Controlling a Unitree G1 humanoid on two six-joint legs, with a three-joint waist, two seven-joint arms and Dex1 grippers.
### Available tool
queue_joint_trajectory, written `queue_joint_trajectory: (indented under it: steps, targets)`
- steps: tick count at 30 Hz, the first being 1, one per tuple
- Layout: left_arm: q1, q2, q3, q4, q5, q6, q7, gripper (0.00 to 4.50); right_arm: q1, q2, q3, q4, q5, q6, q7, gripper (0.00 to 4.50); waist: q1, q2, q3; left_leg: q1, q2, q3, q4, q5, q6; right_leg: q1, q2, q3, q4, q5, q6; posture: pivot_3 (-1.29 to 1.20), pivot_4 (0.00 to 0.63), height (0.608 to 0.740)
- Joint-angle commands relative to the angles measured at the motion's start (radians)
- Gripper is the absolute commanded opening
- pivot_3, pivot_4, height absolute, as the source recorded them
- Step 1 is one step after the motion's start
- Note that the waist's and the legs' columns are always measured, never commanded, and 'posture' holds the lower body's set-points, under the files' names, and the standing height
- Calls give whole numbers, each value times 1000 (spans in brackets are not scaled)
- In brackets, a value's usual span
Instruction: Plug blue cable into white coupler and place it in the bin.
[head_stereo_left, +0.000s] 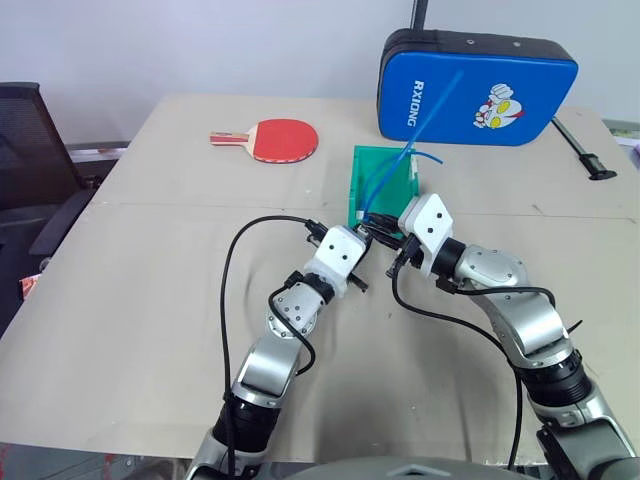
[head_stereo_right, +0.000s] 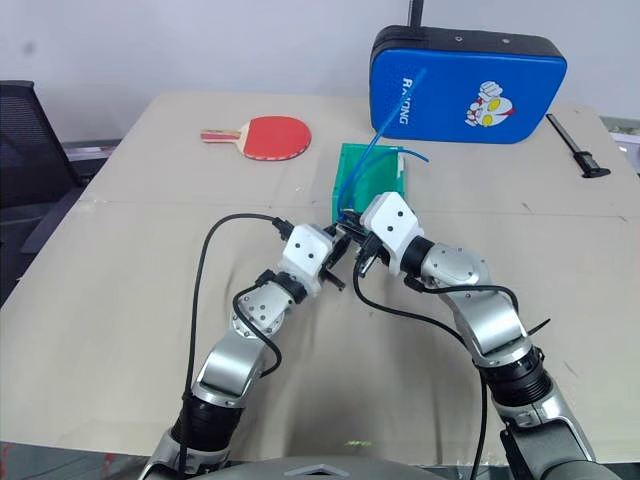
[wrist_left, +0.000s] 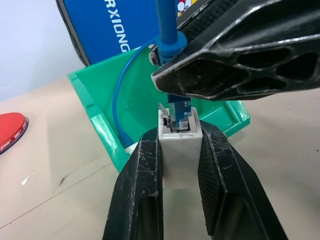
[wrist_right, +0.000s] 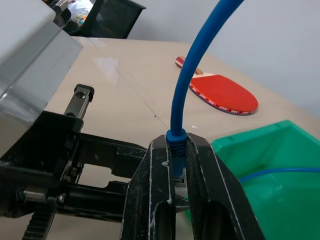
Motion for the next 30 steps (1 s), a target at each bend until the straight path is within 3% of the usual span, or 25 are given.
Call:
queue_joint_trajectory:
  steps: [1,10,30]
  targets:
    - [-55,-33,8,-94,-22,-67,6,350,53,-96,84,18,-39,220,39,0,-1,0,0,0,0,0,0,0,0,0,0,0,0,0,0,0,150,681]
    - [-68,-42,10,-120,-40,-54,-12,350,22,-13,38,11,-3,262,-37,0,-2,0,0,1,0,-1,0,0,0,0,-3,-2,2,0,0,0,150,681]
    - [-129,-70,-6,-157,-43,-66,-48,350,29,-20,102,52,-14,410,-32,0,-2,0,0,0,-1,0,0,0,0,0,-3,-4,2,0,0,0,150,681]
